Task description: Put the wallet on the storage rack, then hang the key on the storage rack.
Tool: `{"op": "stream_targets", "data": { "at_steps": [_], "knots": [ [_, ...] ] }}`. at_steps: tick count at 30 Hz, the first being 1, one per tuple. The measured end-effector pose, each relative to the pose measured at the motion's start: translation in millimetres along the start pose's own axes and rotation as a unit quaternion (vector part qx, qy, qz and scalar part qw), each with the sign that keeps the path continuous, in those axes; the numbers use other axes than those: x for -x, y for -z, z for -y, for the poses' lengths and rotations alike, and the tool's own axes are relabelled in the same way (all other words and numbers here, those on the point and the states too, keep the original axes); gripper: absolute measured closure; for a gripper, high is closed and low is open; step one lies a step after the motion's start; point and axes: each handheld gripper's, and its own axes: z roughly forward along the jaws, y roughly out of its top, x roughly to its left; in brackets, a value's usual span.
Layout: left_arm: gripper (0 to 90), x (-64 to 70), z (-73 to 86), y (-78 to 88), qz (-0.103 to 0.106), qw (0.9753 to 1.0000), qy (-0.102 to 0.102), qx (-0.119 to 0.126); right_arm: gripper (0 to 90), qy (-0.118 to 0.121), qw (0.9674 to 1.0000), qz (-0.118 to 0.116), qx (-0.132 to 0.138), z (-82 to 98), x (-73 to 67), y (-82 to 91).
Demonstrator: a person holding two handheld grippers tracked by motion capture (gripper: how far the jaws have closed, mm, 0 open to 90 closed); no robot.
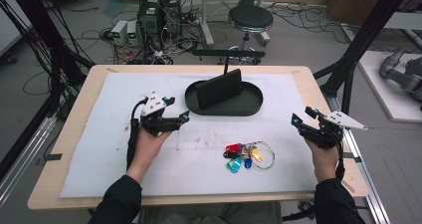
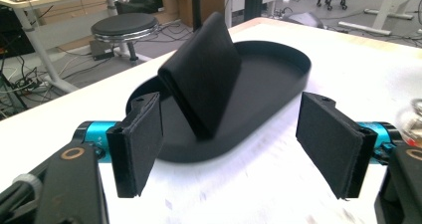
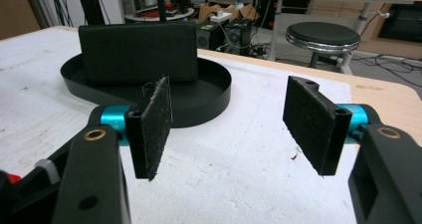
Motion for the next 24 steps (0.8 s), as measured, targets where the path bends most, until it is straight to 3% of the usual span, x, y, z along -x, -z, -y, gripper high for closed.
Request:
{"op": "stream_targets", "data": {
  "at_steps": [3,7,12,17,19,24],
  "knots": [
    [23.5,3.6,7.0,16.9,0.002,1.0000,0.005,-0.007,36.1,0.000,1.0000,-0.001,-0.003,0.3,-2.2,-0.7],
    [23.2,9.8,13.9,37.6,-0.012,0.9997,0.000,-0.021,35.8,0.004,1.0000,-0.003,-0.006,1.1,-4.1,-0.3],
    [23.2,10.5,28.6,60.4,-0.024,0.9995,-0.007,-0.018,35.5,0.005,0.9999,-0.002,-0.009,2.8,-5.3,2.2],
    [23.2,5.4,43.1,66.4,-0.044,0.9984,-0.001,-0.034,35.4,0.005,0.9999,0.000,-0.009,3.1,-6.0,6.0],
    [23.2,3.7,44.4,66.2,-0.060,0.9972,-0.019,-0.041,35.2,0.004,0.9999,-0.003,-0.010,3.4,-6.6,7.2],
    [23.2,-2.2,45.4,69.5,-0.079,0.9962,-0.016,-0.035,34.1,0.002,0.9996,-0.017,-0.023,5.0,-9.8,8.6]
  ]
}}
